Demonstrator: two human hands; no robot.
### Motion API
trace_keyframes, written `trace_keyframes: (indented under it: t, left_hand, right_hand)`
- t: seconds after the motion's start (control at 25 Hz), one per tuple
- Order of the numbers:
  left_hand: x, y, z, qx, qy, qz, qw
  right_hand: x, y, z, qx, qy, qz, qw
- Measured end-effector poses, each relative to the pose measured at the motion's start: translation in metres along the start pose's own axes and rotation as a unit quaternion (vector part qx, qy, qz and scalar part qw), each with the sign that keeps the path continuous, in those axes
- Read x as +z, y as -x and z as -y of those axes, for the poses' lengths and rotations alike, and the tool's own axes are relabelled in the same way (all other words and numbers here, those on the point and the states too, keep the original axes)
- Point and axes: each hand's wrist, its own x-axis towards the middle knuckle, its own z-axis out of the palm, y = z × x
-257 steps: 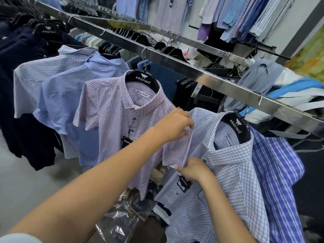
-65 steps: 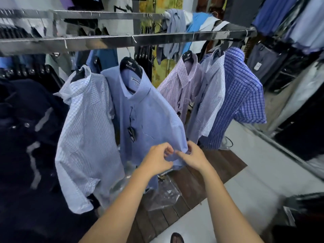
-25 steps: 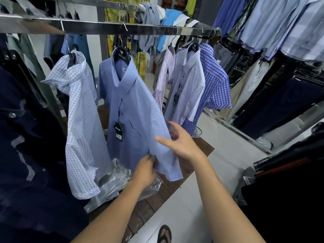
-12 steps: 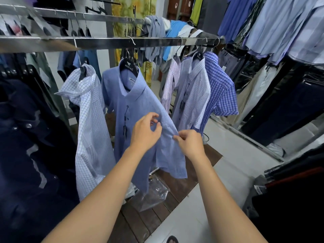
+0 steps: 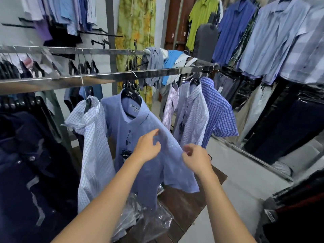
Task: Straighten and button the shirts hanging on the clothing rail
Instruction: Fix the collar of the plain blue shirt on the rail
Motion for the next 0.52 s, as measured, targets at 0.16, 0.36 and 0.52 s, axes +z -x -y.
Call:
trace_keyframes:
  t: [0.16,0.36,0.52]
  left_hand:
    - [-0.011,-0.014,-0.002,-0.006,-0.012,-0.013,1.000]
    - [-0.033,-0.046,-0.008,-0.042,-0.044,0.004,0.998]
    - [-0.042,-0.065,-0.007,-0.074,-0.046,0.038,0.995]
  right_hand:
    - [-0.011,-0.042,0.061,-0.101,-0.040,-0.028,0.994]
    - [0.008,-0.102,0.136,-0.206,-0.030,0.018,0.978]
    - [0.027,-0.137,0.156,-0.234,-0.027,0.064,0.970]
